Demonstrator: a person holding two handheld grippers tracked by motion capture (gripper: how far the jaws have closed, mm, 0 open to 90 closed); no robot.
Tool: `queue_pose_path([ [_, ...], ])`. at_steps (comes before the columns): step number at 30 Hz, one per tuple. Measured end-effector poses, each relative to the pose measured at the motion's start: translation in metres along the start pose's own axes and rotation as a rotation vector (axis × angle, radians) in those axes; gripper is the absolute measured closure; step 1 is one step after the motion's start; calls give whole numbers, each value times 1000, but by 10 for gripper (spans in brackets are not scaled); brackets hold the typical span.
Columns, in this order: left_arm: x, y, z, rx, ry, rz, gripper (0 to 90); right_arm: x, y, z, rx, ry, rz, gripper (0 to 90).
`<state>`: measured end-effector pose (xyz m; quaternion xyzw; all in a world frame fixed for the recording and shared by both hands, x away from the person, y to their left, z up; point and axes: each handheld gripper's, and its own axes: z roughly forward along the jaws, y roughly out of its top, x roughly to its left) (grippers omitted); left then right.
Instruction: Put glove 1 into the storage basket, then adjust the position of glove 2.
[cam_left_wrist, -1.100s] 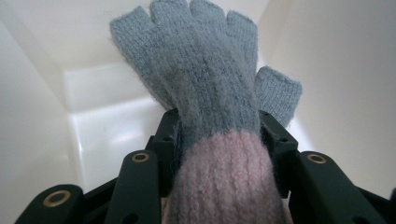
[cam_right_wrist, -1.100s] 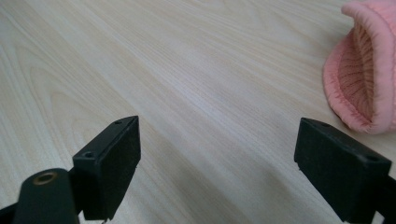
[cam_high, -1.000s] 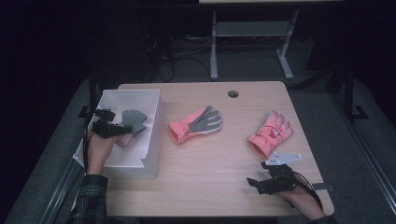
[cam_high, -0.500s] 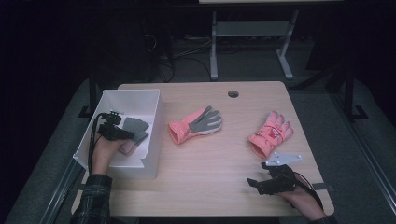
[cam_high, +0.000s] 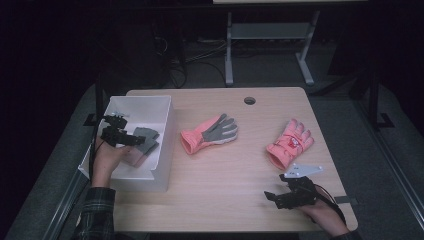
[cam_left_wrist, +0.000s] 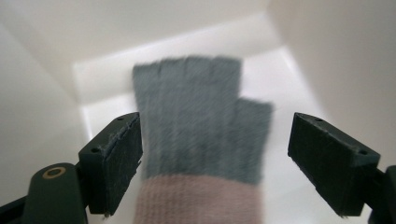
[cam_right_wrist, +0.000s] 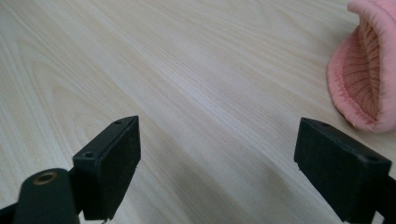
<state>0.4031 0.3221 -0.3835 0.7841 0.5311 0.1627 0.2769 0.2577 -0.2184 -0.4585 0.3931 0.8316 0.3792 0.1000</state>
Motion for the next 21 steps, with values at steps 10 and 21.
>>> queue_pose_path([
  [10, -17, 11, -27, -98, -151, 30, 141, 0, 0, 1, 5, 0, -3, 142],
  [21, -53, 27, -40, -152, -267, 95, 141, -1, 0, 2, 8, 2, -8, 142],
])
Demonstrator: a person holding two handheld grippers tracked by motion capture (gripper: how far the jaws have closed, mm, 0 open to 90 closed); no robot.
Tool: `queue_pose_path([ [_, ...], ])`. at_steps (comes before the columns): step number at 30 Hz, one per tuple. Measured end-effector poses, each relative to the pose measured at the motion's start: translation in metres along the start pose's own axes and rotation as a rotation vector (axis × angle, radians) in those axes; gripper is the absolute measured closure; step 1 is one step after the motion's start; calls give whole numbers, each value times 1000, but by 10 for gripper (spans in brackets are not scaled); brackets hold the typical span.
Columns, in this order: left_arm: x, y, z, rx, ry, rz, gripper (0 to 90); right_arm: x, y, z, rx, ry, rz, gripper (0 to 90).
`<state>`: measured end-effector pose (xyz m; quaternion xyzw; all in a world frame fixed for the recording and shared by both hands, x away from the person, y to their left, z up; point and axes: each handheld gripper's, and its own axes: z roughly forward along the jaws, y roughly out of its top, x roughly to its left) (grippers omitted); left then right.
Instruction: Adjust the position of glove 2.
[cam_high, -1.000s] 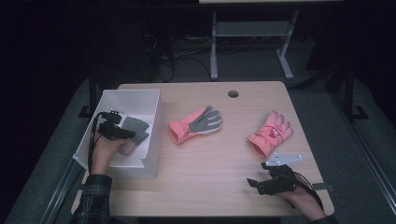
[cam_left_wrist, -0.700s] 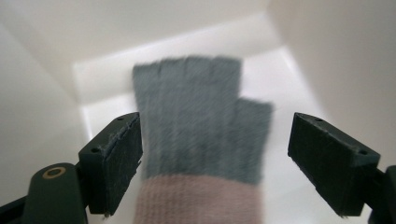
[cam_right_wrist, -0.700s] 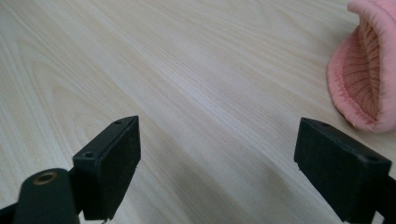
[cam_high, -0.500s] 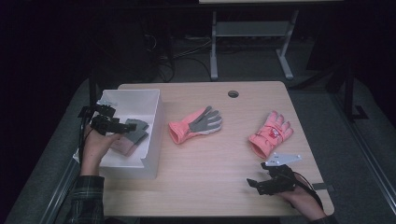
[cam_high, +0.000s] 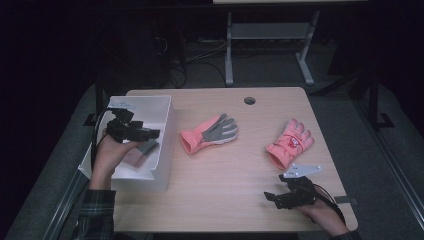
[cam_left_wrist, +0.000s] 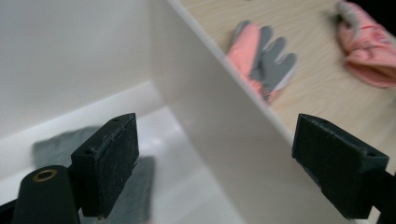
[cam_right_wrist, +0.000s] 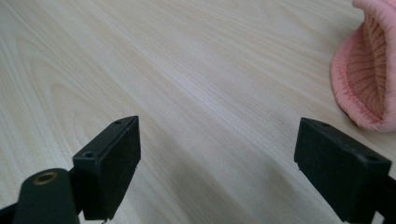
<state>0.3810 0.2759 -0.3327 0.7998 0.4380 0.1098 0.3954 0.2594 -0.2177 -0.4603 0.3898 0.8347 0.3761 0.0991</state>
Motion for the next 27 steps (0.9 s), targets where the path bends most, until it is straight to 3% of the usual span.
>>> queue_pose_path([
  [6, -28, 16, 6, -26, -78, 38, 147, 0, 0, 0, 3, -2, -3, 142],
  [13, -58, 31, 20, -22, -124, 91, 152, 2, 0, 1, 6, 1, 2, 142],
  [20, -88, 46, 41, -10, -158, 137, 253, 1, 0, 0, 3, 2, 7, 142],
  [27, -111, 57, 63, 2, -161, 190, 405, 1, 0, -1, 1, 3, -4, 142],
])
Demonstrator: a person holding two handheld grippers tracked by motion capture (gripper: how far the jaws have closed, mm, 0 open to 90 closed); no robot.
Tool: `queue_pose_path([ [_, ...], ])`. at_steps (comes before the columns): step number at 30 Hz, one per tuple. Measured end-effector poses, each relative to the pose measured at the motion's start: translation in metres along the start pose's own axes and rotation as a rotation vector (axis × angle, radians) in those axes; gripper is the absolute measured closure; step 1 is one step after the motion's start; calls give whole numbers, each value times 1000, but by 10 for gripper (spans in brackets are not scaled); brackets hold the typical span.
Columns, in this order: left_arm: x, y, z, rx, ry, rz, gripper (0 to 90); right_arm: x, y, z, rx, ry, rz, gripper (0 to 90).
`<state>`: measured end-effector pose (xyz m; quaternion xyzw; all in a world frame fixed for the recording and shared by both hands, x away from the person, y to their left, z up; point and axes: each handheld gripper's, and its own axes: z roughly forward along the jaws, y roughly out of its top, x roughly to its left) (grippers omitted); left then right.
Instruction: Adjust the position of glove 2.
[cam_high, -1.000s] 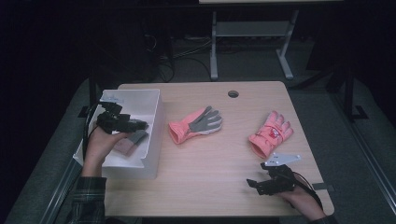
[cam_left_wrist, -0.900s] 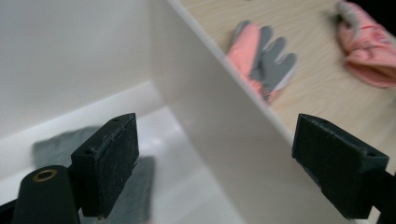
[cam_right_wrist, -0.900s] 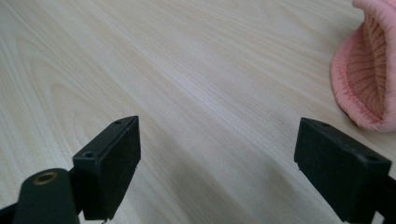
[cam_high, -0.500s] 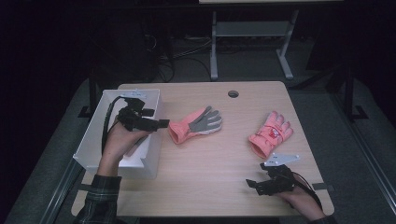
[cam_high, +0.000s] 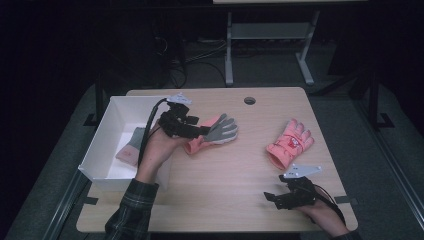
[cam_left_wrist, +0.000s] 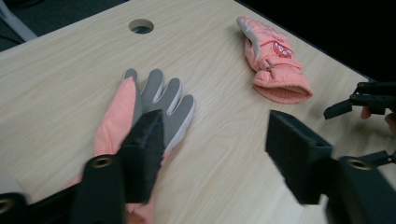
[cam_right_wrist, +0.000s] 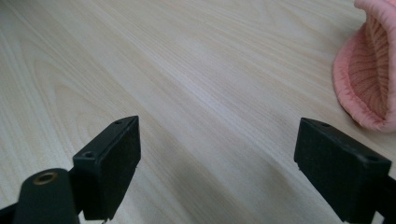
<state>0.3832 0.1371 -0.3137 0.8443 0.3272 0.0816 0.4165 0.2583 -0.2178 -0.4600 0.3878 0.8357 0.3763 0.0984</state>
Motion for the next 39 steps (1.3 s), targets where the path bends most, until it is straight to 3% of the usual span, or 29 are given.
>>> queue_pose_path([
  [2, -2, 2, 6, 0, -3, 8, 514, 2, 1, 0, 2, 1, 10, 142],
  [6, -5, 4, 24, 12, 6, 25, 648, 2, 0, 0, 3, 1, -5, 142],
  [12, 0, 4, 59, 65, 57, 35, 894, 1, -1, -1, 1, -3, -9, 143],
  [18, 14, -3, 88, 105, 120, 22, 896, 2, 0, -1, -2, -1, 3, 142],
  [21, 23, -8, 98, 118, 129, -5, 896, 2, -1, -1, -3, 3, -5, 143],
  [35, 51, -25, 125, 188, 215, -45, 897, 1, -1, -2, -2, 4, 6, 142],
  [39, 56, -28, 131, 207, 190, -59, 897, 0, -2, -2, -7, 4, 9, 143],
])
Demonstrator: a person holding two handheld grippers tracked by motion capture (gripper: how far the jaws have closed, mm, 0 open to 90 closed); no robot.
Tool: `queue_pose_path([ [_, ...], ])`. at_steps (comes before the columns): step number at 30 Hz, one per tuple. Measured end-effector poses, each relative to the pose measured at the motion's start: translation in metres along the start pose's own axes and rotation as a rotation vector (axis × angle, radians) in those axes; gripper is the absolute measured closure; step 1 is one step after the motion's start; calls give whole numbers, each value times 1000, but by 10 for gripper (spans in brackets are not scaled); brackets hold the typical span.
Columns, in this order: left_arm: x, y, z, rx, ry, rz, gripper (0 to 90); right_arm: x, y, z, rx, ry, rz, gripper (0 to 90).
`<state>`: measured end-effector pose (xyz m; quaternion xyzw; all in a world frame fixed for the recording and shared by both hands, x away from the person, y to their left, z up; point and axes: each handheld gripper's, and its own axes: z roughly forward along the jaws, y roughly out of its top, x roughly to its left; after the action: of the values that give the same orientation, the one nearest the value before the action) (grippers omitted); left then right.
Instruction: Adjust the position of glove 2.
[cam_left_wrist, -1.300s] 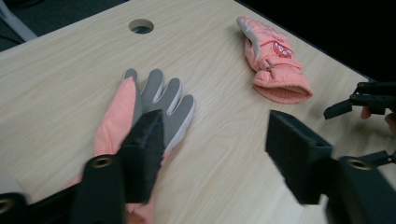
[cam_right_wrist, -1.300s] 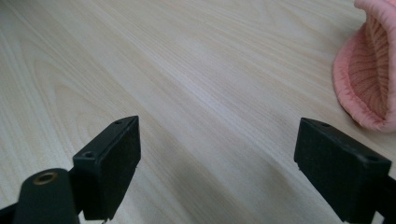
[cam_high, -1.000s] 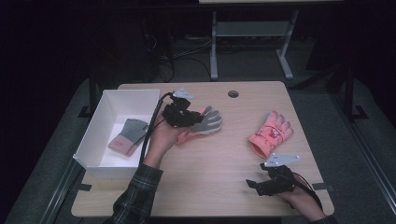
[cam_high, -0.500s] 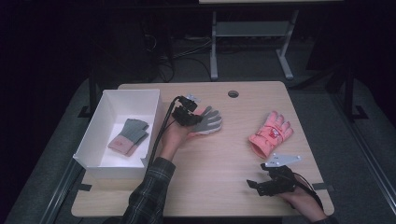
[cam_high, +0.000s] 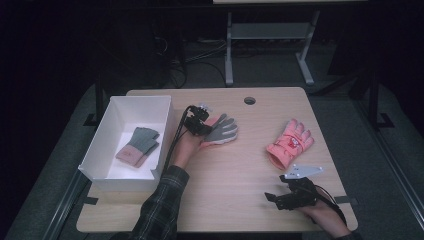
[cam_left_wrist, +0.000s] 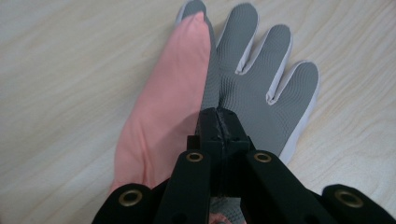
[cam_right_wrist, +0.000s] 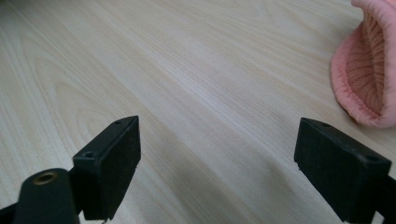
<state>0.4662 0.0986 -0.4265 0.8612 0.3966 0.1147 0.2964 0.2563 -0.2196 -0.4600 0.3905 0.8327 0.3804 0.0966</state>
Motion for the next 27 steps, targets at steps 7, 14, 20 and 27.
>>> queue_pose_path([
  [7, -5, -2, 6, 13, -42, 1, 897, 1, 0, 0, 8, -3, -6, 142],
  [14, -24, -3, 7, 9, -103, 41, 898, 0, 0, 0, 6, -2, -6, 143],
  [20, -44, -4, 9, -3, -175, 64, 897, 1, 0, 0, 10, -2, -1, 143],
  [27, -66, -7, 9, -10, -233, 80, 897, 1, 0, 0, 13, -1, -4, 143],
])
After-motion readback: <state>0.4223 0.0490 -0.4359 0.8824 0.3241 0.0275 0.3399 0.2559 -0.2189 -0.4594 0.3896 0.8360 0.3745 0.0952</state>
